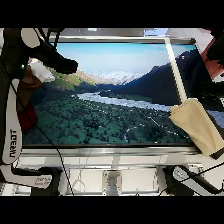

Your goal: Fold the shirts.

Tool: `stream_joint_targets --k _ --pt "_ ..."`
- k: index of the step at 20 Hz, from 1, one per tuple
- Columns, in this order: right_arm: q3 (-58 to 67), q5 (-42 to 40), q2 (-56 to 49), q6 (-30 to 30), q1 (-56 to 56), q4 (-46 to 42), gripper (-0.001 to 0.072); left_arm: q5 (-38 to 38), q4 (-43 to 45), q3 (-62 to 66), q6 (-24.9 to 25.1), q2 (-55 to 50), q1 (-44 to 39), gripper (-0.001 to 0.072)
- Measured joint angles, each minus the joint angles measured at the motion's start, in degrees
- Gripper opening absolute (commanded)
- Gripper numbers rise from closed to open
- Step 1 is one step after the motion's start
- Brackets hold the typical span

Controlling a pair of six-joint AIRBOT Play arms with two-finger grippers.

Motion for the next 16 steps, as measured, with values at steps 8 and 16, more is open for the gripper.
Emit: stream_joint_targets --k 8,16 --pt "0.0 0.0 0.0 -0.02 0.0 -0.02 0.0379 0.35 16.17 -0.02 0.33 0.0 1.64 0.054" --pt "0.0 -0.11 0.0 -0.04 0.0 -0.02 0.0379 10.78 21.94 -5.62 -13.92 -2.08 24.9 0.0546"
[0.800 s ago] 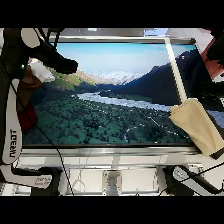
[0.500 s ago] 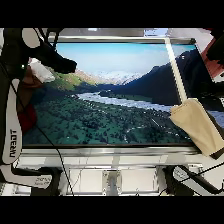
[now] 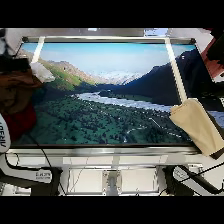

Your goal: Fold the shirts.

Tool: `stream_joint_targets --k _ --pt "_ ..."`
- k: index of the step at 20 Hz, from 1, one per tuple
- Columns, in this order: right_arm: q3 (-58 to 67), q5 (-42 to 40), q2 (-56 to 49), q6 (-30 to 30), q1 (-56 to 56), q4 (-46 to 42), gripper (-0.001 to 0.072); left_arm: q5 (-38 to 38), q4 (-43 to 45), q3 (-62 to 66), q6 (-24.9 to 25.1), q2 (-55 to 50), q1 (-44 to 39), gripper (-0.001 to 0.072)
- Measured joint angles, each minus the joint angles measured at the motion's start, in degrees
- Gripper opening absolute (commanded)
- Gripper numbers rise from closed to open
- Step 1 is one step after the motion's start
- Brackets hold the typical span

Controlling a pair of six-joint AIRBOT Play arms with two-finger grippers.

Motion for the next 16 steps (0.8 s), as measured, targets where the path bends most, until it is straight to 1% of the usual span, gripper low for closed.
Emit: stream_joint_targets --k 2,6,9,14,15,16 --pt "0.0 -2.12 0.0 -0.07 0.0 0.17 0.0379 3.72 -5.97 -0.85 -4.11 -2.19 6.4 0.0648" --pt "0.0 -10.32 -0.02 -0.04 0.02 5.01 0.0379 10.51 -18.99 -1.55 -10.86 -7.93 16.2 0.0648" --pt "0.0 -16.17 0.0 0.0 0.07 12.55 0.0379 15.58 -27.26 -1.73 -12.9 -12.26 20.31 0.0648" --pt "0.0 -22.16 0.0 0.09 0.07 26.69 0.0379 23.71 -33.75 -1.77 -14.1 -17.33 22.49 0.0637" --pt "0.0 -22.99 -0.02 0.09 0.07 29.11 0.0379 25.35 -34.42 -1.77 -14.12 -18.1 22.64 0.06" --pt "0.0 -23.58 0.0 0.09 0.07 31.21 0.0379 27.26 -35.28 -1.77 -14.12 -18.82 22.75 0.0426"
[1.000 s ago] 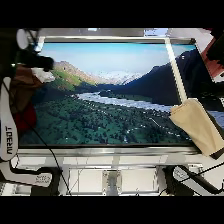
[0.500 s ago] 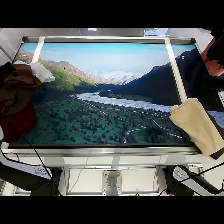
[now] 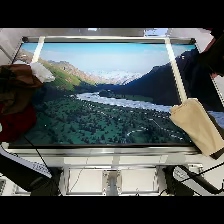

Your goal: Fold the shirts.

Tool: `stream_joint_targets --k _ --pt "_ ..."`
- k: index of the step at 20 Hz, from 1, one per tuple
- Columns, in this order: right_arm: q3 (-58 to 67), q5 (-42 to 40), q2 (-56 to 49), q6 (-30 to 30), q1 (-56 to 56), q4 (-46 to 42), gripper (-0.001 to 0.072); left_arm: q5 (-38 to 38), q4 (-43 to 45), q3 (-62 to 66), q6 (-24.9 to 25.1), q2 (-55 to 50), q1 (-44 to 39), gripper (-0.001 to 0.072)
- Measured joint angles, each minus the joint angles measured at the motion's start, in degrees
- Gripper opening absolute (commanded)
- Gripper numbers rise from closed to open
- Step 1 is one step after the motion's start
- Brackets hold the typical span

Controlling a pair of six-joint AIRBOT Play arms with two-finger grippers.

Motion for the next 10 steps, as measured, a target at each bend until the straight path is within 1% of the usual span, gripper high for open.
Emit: stream_joint_targets --k 1,2,4,6,8,10 --pt "0.0 -0.42 0.0 0.0 0.0 1.77 0.0379 1.68 -0.72 0.0 0.02 -0.66 0.07 0.0092" --pt "0.0 -0.72 -0.02 0.02 0.0 3.23 0.0379 2.89 -1.55 0.0 0.48 -1.2 0.11 0.0016" --pt "0.0 -0.94 0.0 0.0 0.0 5.66 0.0379 4.85 -3.54 0.04 3.48 -1.79 0.15 0.0016" --pt "0.0 -0.92 0.0 0.0 0.0 6.97 0.0379 4.72 -6.45 0.48 7.45 -2.14 0.17 0.0015" --pt "0.0 -0.7 0.0 0.0 0.0 7.89 0.0379 1.88 -10.1 1.7 11.82 -2.27 0.2 0.0014" --pt "0.0 0.42 0.0 0.0 0.0 8.41 0.0379 -3.39 -14.29 3.78 16.83 -2.16 -0.11 0.0013"
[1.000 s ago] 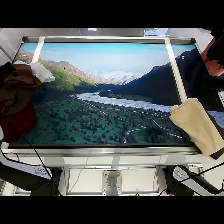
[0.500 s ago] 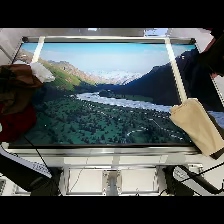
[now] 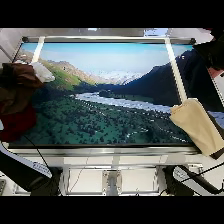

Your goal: Fold the shirts.

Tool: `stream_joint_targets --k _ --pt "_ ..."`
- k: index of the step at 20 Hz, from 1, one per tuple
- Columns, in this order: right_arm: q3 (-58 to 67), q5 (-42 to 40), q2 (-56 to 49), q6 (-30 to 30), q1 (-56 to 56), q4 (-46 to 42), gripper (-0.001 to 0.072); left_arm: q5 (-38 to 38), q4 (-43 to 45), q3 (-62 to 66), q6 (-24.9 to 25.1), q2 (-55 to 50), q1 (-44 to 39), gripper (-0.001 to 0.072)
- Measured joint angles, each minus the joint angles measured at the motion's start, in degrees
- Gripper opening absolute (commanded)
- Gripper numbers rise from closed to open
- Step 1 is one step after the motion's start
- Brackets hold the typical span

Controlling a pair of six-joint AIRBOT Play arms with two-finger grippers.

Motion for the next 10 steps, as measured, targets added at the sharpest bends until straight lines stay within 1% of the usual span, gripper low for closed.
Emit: stream_joint_targets --k 3,5,7,10 --pt "0.0 1.7 0.0 0.0 0.0 0.09 0.0379 -10.23 -5.99 3.41 8.76 1.88 -2.38 0.0013" --pt "0.0 3.21 0.0 0.0 0.0 -0.5 0.0379 -17.07 -8.48 4.81 13.05 4.31 -5.75 0.0013" --pt "0.0 5.07 0.0 0.0 0.0 -2.1 0.0378 -22.58 -9.9 5.55 15.89 7.08 -10.51 0.0013" --pt "0.0 7.87 0.0 -0.02 0.0 -5.99 0.0378 -28.65 -11.19 6.08 18.08 10.4 -20.06 0.0013"
